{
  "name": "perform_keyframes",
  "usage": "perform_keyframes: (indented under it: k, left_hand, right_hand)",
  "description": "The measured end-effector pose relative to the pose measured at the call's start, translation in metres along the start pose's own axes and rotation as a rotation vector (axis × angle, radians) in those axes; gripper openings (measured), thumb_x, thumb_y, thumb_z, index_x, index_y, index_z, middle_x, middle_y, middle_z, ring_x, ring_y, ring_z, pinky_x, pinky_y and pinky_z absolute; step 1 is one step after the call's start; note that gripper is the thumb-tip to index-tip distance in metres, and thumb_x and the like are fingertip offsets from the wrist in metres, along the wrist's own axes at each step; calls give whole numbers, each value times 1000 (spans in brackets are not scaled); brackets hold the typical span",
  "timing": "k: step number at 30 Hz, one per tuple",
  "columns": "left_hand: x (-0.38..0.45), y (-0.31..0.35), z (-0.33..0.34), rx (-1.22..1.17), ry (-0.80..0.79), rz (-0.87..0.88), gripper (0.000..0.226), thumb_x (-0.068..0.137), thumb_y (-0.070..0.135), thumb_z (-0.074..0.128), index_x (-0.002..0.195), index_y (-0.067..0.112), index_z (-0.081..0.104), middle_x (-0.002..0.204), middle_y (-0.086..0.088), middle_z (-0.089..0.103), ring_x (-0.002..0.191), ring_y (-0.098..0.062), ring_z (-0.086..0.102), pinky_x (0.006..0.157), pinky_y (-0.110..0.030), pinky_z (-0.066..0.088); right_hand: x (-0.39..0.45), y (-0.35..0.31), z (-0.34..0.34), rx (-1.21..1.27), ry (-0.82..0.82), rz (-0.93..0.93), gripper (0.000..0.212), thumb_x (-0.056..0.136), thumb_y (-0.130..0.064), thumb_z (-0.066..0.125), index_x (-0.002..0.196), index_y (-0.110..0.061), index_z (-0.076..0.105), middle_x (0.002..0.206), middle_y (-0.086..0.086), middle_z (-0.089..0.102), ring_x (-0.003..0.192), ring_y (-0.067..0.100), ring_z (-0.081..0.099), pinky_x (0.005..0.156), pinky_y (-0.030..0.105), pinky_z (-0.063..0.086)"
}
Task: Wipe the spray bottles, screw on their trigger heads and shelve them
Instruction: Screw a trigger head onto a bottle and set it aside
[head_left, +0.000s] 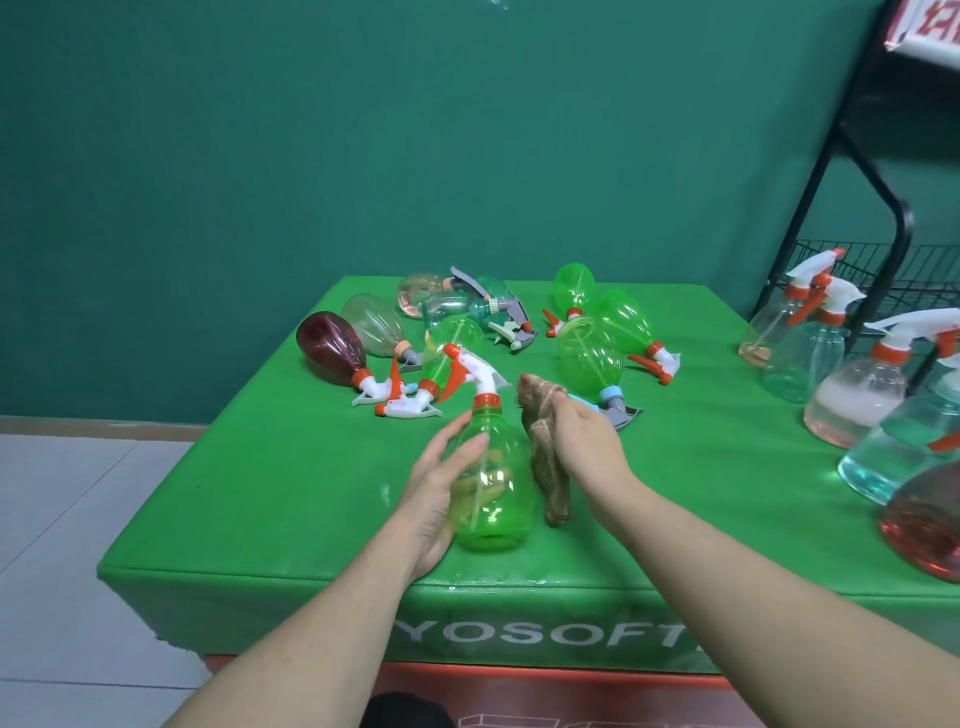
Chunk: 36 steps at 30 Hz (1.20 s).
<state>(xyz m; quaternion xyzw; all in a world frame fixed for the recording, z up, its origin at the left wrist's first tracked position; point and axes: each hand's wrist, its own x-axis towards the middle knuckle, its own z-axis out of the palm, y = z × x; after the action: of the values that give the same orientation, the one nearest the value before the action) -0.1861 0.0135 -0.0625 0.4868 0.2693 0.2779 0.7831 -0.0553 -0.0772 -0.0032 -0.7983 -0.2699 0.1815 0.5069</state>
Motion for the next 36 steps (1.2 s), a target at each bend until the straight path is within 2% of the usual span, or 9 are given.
perform_keyframes:
  k: [4, 11, 13, 17, 20, 25, 30, 34, 36]
  left_hand:
    - [0, -2, 1, -9, 9, -1, 59, 72, 32, 77, 128, 41, 60, 122, -16, 73, 102, -34, 75, 96, -48, 58]
    - [1, -3, 2, 18, -19, -2, 50, 71, 37, 76, 119, 44, 62, 116, -12, 76, 110, -35, 72, 97, -45, 58]
    - [1, -3, 2, 37, -25, -13, 54, 68, 42, 79, 119, 46, 62, 118, -11, 76, 111, -33, 72, 101, -47, 55]
    - [3, -3, 2, 24, -24, -27, 58, 65, 45, 82, 120, 47, 62, 122, -13, 74, 114, -34, 70, 108, -53, 50]
    - [5, -4, 1, -6, -18, -22, 63, 68, 41, 80, 129, 42, 61, 128, -14, 71, 113, -34, 71, 106, -53, 51]
    - [6, -4, 1, -4, -37, 7, 72, 73, 36, 75, 143, 29, 56, 119, -13, 75, 108, -33, 71, 95, -47, 57]
    - [6, -5, -2, 22, -62, 1, 69, 76, 36, 73, 142, 30, 56, 117, -19, 75, 103, -35, 71, 96, -48, 58]
    - [6, -5, -2, 32, -68, 3, 62, 75, 38, 72, 136, 36, 57, 115, -15, 76, 104, -33, 72, 94, -44, 59]
    - [7, -6, -2, 36, -69, 1, 65, 76, 38, 73, 139, 36, 56, 117, -15, 76, 107, -35, 72, 96, -46, 57]
  right_hand:
    - [5, -8, 11, 326, -66, 296, 39, 104, -33, 38, 97, -6, 65, 90, 15, 66, 81, 26, 59, 71, 32, 45]
    - [17, -28, 28, 504, -179, 325, 43, 103, -17, 35, 141, -22, 55, 102, 16, 71, 68, 26, 67, 52, 33, 58]
    - [17, -32, 28, 476, -178, 335, 42, 102, -15, 35, 138, -15, 58, 92, 15, 69, 56, 23, 64, 50, 33, 57]
    - [21, -34, 35, 301, -175, 311, 45, 100, -36, 38, 125, -8, 61, 108, 15, 68, 96, 34, 69, 87, 51, 59]
    - [17, -33, 37, 113, -163, 148, 34, 105, -32, 33, 94, -14, 60, 85, 4, 59, 81, 25, 60, 82, 38, 50]
    - [3, -22, 25, -131, -162, -117, 46, 109, -36, 28, 129, -19, 66, 119, 6, 67, 110, 21, 60, 98, 34, 45]
    - [9, -21, 24, -27, -200, 24, 47, 110, -37, 28, 111, -11, 67, 101, 7, 66, 92, 17, 61, 80, 33, 44]
    - [21, -23, 31, 83, -248, 181, 43, 104, -37, 32, 108, -8, 64, 99, 14, 68, 100, 32, 67, 96, 47, 54]
    - [21, -22, 32, 43, -233, 140, 39, 106, -36, 33, 105, -9, 60, 91, 4, 62, 93, 25, 64, 91, 37, 54]
